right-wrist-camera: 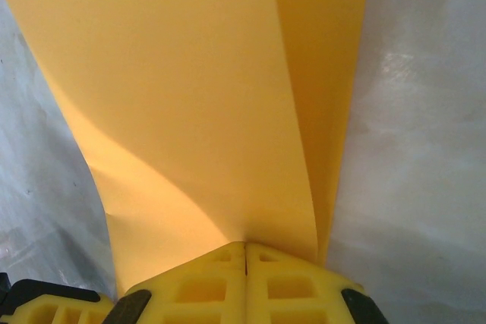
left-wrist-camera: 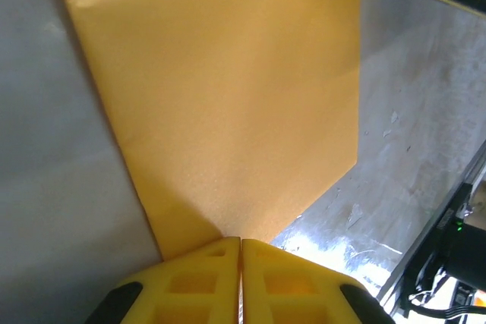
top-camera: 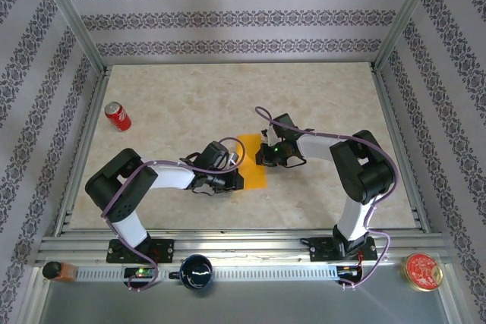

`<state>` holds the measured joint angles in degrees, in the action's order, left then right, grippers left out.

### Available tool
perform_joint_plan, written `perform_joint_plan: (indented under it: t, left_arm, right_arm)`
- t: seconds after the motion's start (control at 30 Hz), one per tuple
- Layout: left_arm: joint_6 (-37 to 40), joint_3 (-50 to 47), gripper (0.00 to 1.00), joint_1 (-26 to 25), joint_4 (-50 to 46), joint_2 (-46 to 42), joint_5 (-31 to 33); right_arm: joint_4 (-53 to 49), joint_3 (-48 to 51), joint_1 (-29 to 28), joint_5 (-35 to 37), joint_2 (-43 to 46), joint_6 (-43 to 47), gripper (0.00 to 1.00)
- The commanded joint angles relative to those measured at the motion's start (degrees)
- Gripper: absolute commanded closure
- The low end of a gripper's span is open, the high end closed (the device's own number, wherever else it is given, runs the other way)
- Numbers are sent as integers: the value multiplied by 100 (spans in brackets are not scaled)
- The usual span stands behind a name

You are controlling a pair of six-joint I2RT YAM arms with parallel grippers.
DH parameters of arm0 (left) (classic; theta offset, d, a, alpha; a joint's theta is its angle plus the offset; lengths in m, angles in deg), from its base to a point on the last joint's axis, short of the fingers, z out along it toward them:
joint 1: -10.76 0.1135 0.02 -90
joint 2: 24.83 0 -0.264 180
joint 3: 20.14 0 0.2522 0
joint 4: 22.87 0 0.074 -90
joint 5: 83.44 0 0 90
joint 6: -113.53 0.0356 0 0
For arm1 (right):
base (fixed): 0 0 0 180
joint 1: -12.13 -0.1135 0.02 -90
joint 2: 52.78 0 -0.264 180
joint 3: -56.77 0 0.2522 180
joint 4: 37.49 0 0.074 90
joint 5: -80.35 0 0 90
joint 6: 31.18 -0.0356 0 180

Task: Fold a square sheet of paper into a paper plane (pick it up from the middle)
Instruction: First fold the square sheet of paper in half at the center of the table.

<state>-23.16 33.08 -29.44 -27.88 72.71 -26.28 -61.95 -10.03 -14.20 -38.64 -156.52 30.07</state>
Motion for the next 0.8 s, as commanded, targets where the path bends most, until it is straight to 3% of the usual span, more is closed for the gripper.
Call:
perform_joint_plan:
  t: [0.0, 0.43, 0.57, 0.77]
  left_arm:
    - [301, -132, 90, -176, -973, 9, 140]
    - [289, 169, 86, -177, -726, -812, 219]
    - [89, 442, 86, 148, -366, -566, -53]
    - [-164, 846, 86, 426, -256, 66, 172]
  right_arm:
    - [-709, 311, 101, 588, -190, -5, 100]
    - [-734, 329, 128, 526, -159, 58, 100]
    - [-798, 324, 145, 517, -120, 72, 100]
    - [-793, 329, 154, 527, -155, 113, 100]
